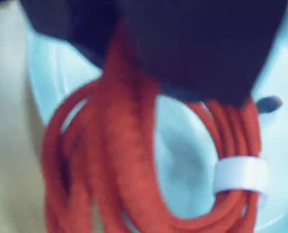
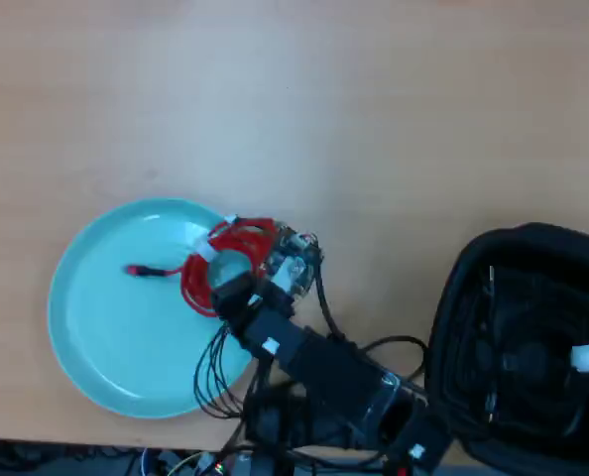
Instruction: Put a black charging cable in a black bowl and put a red charging cable in a green bowl
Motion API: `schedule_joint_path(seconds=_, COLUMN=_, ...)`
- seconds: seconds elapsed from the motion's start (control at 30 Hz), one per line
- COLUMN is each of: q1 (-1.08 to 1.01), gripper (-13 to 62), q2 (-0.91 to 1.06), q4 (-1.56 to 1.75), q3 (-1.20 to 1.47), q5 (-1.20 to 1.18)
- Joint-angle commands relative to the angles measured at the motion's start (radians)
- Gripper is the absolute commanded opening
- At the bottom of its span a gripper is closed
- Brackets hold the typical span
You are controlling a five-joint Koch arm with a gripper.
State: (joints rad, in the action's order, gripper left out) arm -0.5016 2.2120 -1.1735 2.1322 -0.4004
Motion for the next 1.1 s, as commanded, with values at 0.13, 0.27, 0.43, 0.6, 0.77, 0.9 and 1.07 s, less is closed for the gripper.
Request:
schedule_joint_path(seconds=0.13, q1=0.041, gripper=-6.3, q2=-0.153, q4=-0.183, q3=-0.804, q5=-0.021)
schedule_joint_path(seconds=0.27, q1=0.083, gripper=-6.3, q2=-0.210, q4=-0.247, q3=-0.927, q5=-0.044)
schedule_joint_path(seconds=0.43, q1=0.167, gripper=-6.3, q2=-0.318, q4=-0.348, q3=-1.118, q5=-0.057)
schedule_joint_path(seconds=0.6, q1=0.275, gripper=-6.3, q2=-0.382, q4=-0.382, q3=-1.180, q5=-0.052)
schedule_joint_path(seconds=0.77, q1=0.410, gripper=-6.3, q2=-0.469, q4=-0.374, q3=-1.173, q5=-0.043)
schedule_joint_path(seconds=0.9, q1=0.482, gripper=-6.3, q2=-0.502, q4=-0.379, q3=-1.160, q5=-0.052)
schedule_joint_path(seconds=1.07, q1=0.486, gripper=-6.1, q2=-0.505, q4=-0.379, q3=-1.065, q5=-0.052)
